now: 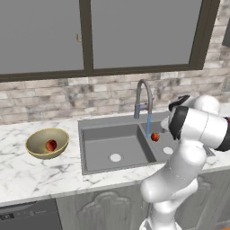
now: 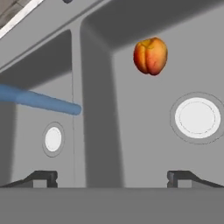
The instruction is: Pick the peachs from the sink and place them in one bowl. Place the apple in the other bowl. Then turn off the sink faucet.
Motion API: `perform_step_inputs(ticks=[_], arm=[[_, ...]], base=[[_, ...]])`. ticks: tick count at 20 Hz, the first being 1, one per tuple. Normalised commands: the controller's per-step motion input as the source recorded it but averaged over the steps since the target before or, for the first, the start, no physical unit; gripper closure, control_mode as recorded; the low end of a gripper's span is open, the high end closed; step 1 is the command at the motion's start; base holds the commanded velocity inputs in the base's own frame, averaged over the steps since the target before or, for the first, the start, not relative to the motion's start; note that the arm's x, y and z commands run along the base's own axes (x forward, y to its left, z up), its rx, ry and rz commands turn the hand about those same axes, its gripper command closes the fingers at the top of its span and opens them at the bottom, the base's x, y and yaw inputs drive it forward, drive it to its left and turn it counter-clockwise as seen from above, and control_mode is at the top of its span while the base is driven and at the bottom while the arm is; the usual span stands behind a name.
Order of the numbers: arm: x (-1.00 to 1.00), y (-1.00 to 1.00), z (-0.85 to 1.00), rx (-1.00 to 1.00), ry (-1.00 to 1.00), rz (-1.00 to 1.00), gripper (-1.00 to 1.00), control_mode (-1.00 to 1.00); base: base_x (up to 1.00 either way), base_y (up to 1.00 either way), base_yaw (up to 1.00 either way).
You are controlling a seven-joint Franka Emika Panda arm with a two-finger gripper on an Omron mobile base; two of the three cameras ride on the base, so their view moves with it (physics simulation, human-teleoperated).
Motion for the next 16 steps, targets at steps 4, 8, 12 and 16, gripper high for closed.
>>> perform_step_inputs(ticks=[4,8,12,16], arm=[[0.45,-0.07,-0.3,0.03,0.0,0.0,-1.0,-1.0],[0.4,-0.25,-0.44,0.06,-0.03,0.0,-1.0,-1.0],[0.41,-0.28,-0.5,0.07,-0.07,0.0,-1.0,-1.0],[0.66,-0.21,-0.43,0.08,-0.05,0.0,-1.0,-1.0]], base=[[0.0,0.0,0.0],[0.0,0.0,0.0],[0.0,0.0,0.0],[0.0,0.0,0.0]])
